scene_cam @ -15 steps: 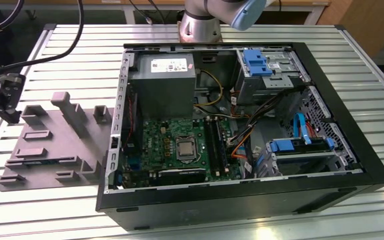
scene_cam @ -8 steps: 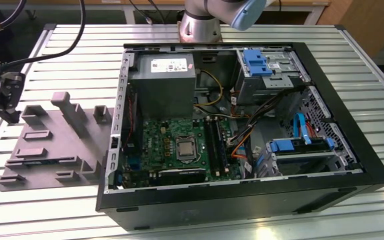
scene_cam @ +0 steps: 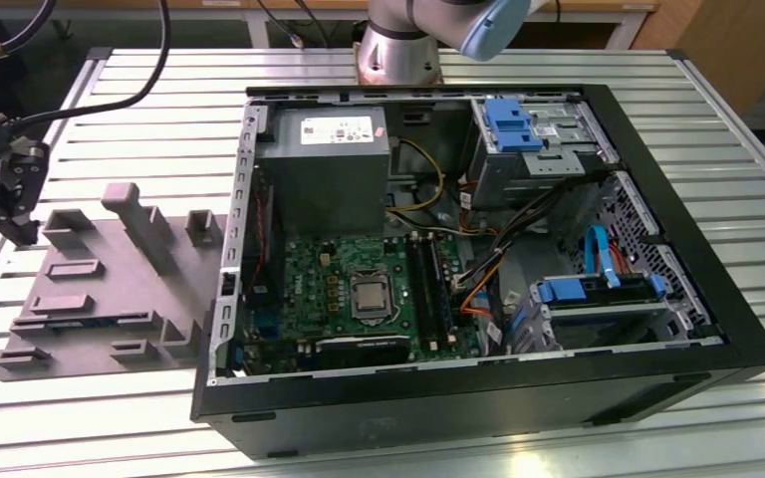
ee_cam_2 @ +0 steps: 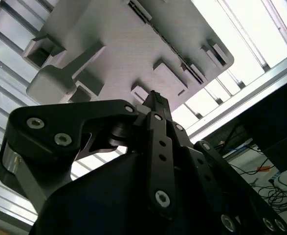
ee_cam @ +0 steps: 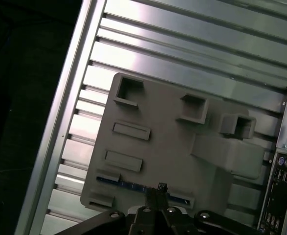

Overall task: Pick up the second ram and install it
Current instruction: 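Pick up the second ram and move it above second insertion slot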

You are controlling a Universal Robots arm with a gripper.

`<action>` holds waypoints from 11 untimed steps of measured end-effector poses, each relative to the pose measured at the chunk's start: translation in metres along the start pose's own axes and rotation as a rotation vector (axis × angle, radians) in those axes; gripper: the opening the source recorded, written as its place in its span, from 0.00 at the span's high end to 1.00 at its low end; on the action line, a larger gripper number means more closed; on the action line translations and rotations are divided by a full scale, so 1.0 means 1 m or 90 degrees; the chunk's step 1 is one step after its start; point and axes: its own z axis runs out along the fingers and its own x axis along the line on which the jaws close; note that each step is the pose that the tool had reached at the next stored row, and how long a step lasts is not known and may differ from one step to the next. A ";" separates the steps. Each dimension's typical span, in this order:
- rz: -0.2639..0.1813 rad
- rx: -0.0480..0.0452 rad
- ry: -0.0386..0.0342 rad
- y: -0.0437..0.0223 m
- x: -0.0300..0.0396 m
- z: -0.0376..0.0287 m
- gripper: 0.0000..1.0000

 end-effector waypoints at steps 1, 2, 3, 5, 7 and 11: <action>-0.006 -0.0002 0.0002 0.0000 0.0000 0.0000 0.89; -0.011 -0.0003 0.0005 0.0000 0.0001 0.0000 0.89; -0.017 -0.0005 0.0007 0.0000 0.0001 0.0000 0.89; -0.029 -0.0008 0.0012 0.0000 0.0002 0.0000 0.89; -0.041 -0.0012 0.0018 0.0000 0.0002 0.0000 0.89; -0.065 -0.0018 0.0029 0.0001 0.0003 0.0000 0.89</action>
